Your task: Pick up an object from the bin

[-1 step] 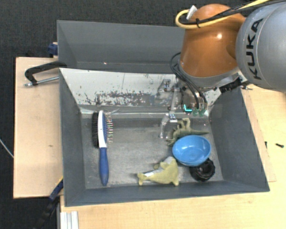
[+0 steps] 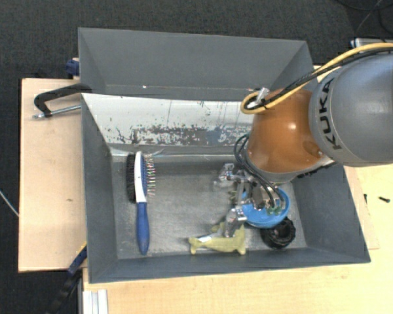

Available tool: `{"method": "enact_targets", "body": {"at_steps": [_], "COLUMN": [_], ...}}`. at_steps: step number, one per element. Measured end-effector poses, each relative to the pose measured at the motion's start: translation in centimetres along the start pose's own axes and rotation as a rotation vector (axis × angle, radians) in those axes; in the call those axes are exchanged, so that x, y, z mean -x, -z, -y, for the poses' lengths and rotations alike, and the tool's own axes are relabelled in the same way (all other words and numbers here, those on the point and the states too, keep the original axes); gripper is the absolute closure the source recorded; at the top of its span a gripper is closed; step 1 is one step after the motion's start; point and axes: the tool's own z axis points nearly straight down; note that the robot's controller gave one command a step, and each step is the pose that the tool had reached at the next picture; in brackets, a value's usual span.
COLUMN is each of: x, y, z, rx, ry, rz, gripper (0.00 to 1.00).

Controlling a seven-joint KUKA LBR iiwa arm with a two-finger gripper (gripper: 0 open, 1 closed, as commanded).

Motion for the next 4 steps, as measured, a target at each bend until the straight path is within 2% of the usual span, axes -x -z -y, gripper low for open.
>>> {"method": "enact_targets", "body": {"at_steps": [1,2,3,4], "x": [-0.8,-1.2,-0.1,0.0], "y": [-3.8,-3.6,-3.8,-3.8], "z": [4.9,11.4,15.7,16.2], "rx": [0.008,-0.001,0.009,0.017], "ry": [0.017,0.286,0.688,0.986], "rz": [0.013,0.021,0.013,0.011], "gripper": [0.00,0.00,0.00,0.00]}}
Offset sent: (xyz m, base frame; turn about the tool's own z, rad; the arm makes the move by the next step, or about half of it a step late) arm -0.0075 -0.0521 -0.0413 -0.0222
